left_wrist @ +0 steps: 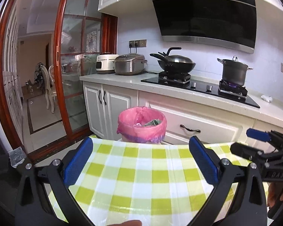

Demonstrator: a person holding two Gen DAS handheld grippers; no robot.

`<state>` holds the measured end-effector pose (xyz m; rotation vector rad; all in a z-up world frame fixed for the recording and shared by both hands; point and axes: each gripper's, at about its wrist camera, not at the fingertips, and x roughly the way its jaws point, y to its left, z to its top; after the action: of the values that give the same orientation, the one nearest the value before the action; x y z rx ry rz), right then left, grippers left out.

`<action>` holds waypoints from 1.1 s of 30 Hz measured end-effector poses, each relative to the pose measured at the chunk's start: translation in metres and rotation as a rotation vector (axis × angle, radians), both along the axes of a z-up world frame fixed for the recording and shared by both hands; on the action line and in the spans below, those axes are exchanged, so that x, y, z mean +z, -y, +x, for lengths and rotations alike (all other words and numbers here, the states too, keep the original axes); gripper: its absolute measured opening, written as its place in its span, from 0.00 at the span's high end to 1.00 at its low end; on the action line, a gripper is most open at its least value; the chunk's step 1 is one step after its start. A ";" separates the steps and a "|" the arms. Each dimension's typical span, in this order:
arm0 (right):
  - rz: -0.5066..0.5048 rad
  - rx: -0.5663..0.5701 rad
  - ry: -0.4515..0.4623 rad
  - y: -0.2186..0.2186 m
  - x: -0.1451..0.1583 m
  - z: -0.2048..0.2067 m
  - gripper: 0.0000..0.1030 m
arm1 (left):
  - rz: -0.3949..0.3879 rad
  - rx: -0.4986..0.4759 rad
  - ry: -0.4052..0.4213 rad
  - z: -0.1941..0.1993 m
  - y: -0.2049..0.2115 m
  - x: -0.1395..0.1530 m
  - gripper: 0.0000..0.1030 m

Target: Collect trash

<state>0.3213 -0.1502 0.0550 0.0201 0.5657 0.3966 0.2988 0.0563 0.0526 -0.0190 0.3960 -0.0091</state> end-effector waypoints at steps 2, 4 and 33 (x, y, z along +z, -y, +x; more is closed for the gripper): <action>-0.001 0.000 0.000 0.002 0.002 -0.009 0.18 | 0.011 -0.008 0.007 -0.011 0.004 -0.001 0.04; -0.022 -0.003 0.007 0.002 0.004 -0.014 0.18 | 0.020 -0.014 0.002 -0.016 0.006 -0.002 0.04; -0.022 -0.031 0.026 0.004 0.030 -0.035 0.18 | -0.013 0.014 0.029 -0.038 -0.003 0.020 0.04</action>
<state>0.2859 -0.1546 0.0849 0.0024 0.5434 0.3594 0.2605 0.0589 0.0728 -0.0345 0.3664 0.0016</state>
